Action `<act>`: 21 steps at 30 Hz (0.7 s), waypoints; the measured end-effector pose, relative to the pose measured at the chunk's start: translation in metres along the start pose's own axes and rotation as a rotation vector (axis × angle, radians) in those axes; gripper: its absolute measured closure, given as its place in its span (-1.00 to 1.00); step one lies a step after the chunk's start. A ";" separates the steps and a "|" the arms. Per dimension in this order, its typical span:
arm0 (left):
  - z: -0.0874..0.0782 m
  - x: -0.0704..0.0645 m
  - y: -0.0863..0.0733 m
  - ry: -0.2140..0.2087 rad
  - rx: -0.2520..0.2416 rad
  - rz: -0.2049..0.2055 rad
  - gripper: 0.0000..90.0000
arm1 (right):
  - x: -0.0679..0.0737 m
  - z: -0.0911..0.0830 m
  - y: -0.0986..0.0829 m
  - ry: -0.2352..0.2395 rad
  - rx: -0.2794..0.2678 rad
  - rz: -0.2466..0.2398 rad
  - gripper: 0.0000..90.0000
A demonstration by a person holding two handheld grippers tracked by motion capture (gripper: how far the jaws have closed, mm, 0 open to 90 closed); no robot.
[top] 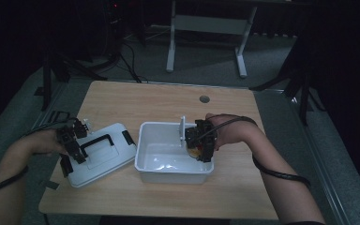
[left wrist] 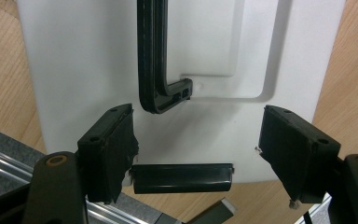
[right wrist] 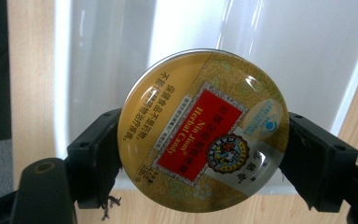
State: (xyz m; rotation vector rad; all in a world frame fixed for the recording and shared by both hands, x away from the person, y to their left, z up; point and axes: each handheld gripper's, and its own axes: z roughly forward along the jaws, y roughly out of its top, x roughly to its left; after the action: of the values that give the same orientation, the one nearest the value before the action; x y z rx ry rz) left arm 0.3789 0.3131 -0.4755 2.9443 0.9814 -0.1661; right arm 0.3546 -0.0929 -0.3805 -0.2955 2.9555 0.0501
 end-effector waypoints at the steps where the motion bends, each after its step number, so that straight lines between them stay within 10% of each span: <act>1: 0.000 0.000 0.000 0.000 -0.001 -0.001 -0.41 | -0.001 0.002 0.001 0.003 -0.001 0.001 -0.55; 21: 0.004 0.001 0.000 -0.008 0.006 -0.002 -0.41 | -0.016 0.065 0.005 0.069 0.051 0.113 -0.55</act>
State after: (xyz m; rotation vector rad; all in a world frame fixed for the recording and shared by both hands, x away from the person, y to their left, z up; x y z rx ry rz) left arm 0.3794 0.3139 -0.4799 2.9454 0.9851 -0.1812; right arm 0.3798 -0.0816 -0.4417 -0.1263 3.0337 -0.0209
